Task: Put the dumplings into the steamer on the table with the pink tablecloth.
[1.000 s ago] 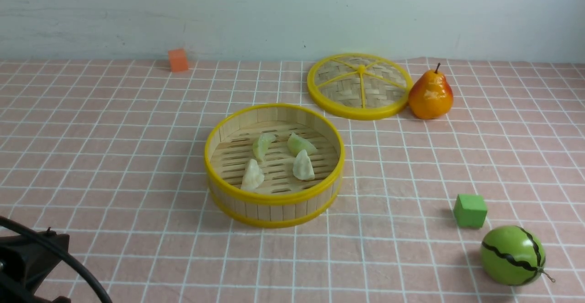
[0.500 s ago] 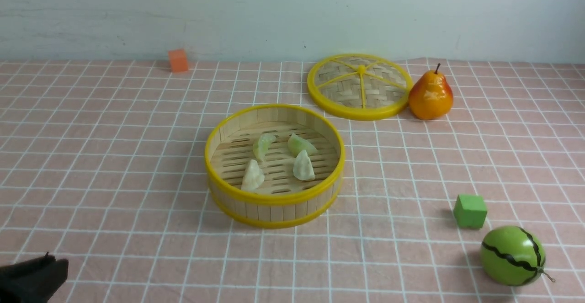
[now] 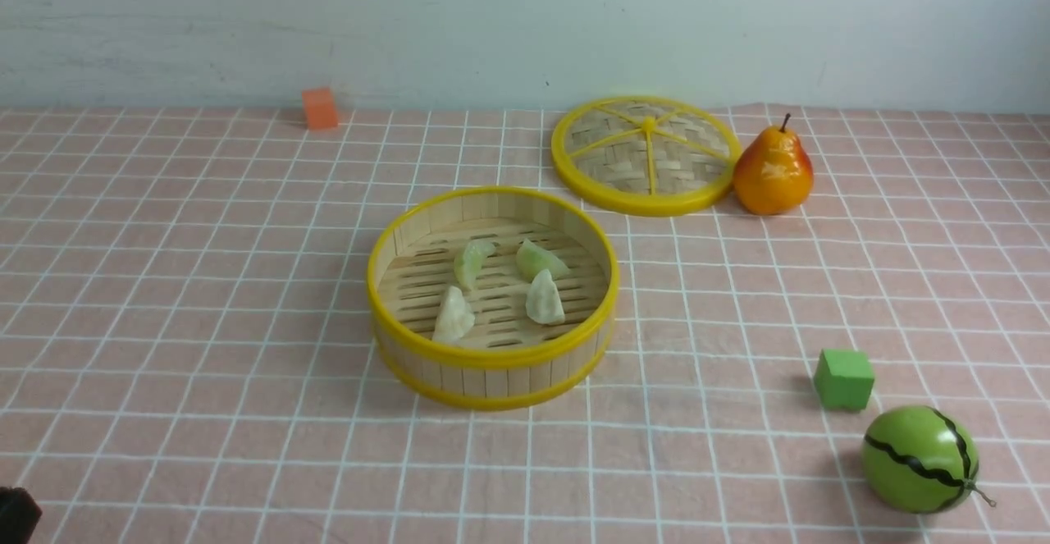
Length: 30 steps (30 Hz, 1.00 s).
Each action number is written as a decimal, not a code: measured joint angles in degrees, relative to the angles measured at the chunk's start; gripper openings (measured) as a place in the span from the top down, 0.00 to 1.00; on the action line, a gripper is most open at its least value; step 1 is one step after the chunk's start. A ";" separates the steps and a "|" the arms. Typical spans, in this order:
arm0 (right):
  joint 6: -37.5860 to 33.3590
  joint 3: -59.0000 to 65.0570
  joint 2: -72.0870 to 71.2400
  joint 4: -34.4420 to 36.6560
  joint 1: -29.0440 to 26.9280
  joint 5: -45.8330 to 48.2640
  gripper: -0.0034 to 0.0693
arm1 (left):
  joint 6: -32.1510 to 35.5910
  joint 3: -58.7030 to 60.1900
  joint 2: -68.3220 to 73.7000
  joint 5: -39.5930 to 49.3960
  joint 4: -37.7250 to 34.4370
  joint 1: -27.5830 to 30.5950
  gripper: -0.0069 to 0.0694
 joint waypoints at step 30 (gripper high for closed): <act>-0.37 0.00 0.00 0.00 0.00 0.00 0.87 | 19.04 0.44 0.00 18.73 -21.10 6.65 0.93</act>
